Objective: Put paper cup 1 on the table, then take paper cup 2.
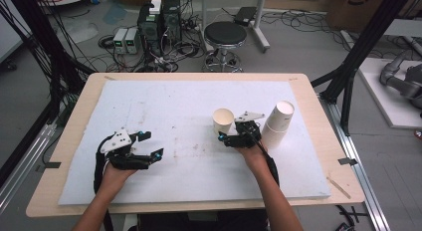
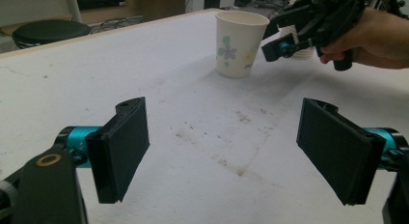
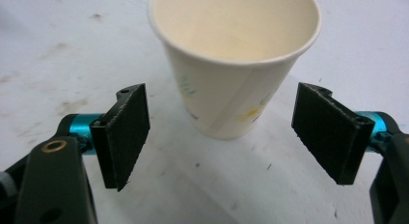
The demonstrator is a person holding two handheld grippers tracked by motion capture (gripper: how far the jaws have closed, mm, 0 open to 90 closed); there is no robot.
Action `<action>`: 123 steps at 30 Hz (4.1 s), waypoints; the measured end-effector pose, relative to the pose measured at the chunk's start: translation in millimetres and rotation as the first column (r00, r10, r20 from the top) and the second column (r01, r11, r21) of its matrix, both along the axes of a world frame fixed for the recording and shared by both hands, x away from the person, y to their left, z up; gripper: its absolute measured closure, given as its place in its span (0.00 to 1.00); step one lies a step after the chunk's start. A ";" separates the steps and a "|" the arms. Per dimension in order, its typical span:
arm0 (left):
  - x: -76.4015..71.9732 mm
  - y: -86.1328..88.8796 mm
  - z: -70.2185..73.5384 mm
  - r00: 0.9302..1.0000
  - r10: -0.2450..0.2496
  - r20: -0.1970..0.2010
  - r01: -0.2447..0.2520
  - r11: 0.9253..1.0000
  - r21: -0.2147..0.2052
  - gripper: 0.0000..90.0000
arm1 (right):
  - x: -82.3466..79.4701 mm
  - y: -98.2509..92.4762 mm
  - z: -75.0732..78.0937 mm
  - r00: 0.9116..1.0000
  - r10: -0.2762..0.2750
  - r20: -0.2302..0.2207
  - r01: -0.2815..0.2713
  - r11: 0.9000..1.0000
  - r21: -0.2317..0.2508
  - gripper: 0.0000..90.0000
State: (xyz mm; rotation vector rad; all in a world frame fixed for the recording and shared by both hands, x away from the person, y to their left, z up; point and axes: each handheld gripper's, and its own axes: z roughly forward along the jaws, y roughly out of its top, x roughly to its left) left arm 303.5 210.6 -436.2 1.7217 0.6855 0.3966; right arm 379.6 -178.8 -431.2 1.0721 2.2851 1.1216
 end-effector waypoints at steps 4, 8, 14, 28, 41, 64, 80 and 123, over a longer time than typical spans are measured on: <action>0.4 0.8 0.0 1.000 0.007 -0.001 -0.007 1.000 -0.006 0.20 | -16.1 -7.6 9.7 0.998 0.053 0.015 -0.053 0.998 0.028 0.23; 0.2 0.7 0.4 1.000 0.012 -0.003 -0.012 1.000 -0.018 0.19 | -32.3 -14.5 18.7 0.995 0.093 0.030 -0.095 0.994 0.050 0.22; -1.0 1.3 1.5 1.000 0.009 0.001 -0.009 1.000 -0.024 0.19 | -52.0 -27.3 25.2 0.990 0.124 0.065 -0.128 0.989 0.068 0.22; -5.7 4.9 2.7 0.999 0.039 0.013 -0.039 0.999 -0.019 0.20 | -92.1 -65.2 35.3 0.984 0.132 0.124 -0.144 0.985 0.094 0.23; -7.8 7.9 6.7 0.998 0.052 0.028 -0.051 0.998 -0.040 0.20 | -102.3 -83.3 39.5 0.986 0.087 0.143 -0.101 0.990 0.098 0.23; -7.9 6.5 5.1 0.999 0.044 0.020 -0.043 0.998 -0.050 0.20 | -116.4 -104.8 62.3 0.984 0.060 0.171 -0.081 0.989 0.123 0.26; -9.0 5.9 5.3 0.999 0.040 0.021 -0.039 0.998 -0.043 0.20 | -113.3 -125.5 94.5 0.975 -0.016 0.222 -0.007 0.995 0.102 0.23; -4.5 4.6 1.2 1.000 0.021 0.004 -0.021 0.999 -0.037 0.20 | -16.2 -128.2 99.9 0.977 -0.211 0.044 0.208 0.976 0.058 0.37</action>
